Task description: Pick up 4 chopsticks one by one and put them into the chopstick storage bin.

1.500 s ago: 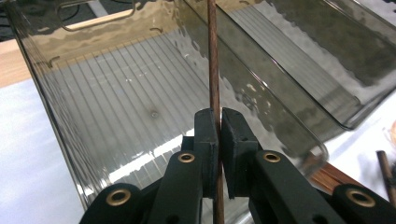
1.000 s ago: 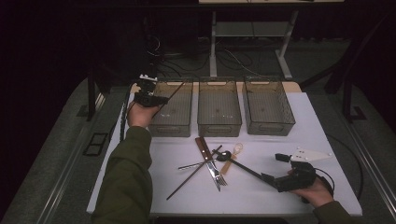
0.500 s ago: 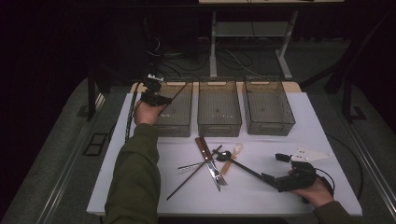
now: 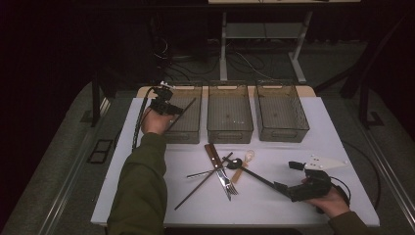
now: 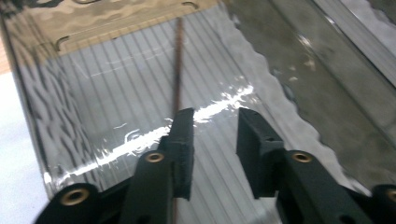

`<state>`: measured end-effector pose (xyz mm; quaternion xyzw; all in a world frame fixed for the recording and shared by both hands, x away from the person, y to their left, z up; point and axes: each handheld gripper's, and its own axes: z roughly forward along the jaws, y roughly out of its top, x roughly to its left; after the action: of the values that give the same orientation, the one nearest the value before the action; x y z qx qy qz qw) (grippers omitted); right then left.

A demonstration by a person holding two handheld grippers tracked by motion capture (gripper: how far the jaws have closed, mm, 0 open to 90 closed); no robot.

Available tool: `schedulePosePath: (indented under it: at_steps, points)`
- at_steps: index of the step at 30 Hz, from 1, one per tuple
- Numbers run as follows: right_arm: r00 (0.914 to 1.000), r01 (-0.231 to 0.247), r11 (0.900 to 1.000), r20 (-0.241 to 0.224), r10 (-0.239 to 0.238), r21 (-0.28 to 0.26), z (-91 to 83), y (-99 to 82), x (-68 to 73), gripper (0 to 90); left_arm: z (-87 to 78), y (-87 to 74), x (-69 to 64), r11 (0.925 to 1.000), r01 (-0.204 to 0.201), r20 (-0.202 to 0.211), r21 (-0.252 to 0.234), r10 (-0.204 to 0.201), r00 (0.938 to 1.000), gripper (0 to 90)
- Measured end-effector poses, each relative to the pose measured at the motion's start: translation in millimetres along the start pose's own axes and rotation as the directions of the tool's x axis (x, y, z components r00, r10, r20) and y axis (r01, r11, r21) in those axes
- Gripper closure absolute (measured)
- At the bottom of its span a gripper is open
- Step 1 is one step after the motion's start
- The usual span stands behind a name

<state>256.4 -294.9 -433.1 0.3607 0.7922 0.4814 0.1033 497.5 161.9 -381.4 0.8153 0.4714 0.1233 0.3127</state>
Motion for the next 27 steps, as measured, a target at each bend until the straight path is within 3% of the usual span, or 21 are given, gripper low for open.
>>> schedulePosePath:
  at_steps: [4, 6, 11, 18, 27]
  points:
    - [1.0, -0.005, 1.0, -0.001, 0.005, 0.002, 0.6, 0.1, 0.4, 1.1, -11.8, -2.3, -7.9, 0.9989, -0.032, 0.019, -0.033, 0.033, 0.9993, 55.9]
    - [1.0, -0.002, 1.0, -0.001, 0.002, 0.002, 0.7, -0.1, 0.5, 1.1, -18.1, -4.9, -12.0, 0.9982, -0.024, 0.041, -0.054, 0.026, 0.9988, 52.4]
    - [1.0, 0.004, 1.0, 0.004, -0.004, 0.004, 1.2, -0.3, 0.7, 1.1, -33.6, -13.0, -23.1, 0.9948, -0.06, 0.045, -0.082, 0.063, 0.997, 46.6]
    - [0.9999, -0.004, 1.0, 0.01, 0.004, 0.007, 0.4, -0.6, -0.1, 1.1, -48.1, -25.4, -37.3, 0.9888, -0.11, 0.074, -0.101, 0.117, 0.9903, 38.5]
    - [1.0, -0.003, 1.0, 0.007, 0.003, 0.002, -0.3, -0.4, -1.6, 1.1, -64.7, -47.1, -52.4, 0.9776, -0.132, 0.116, -0.164, 0.152, 0.9816, 32.9]
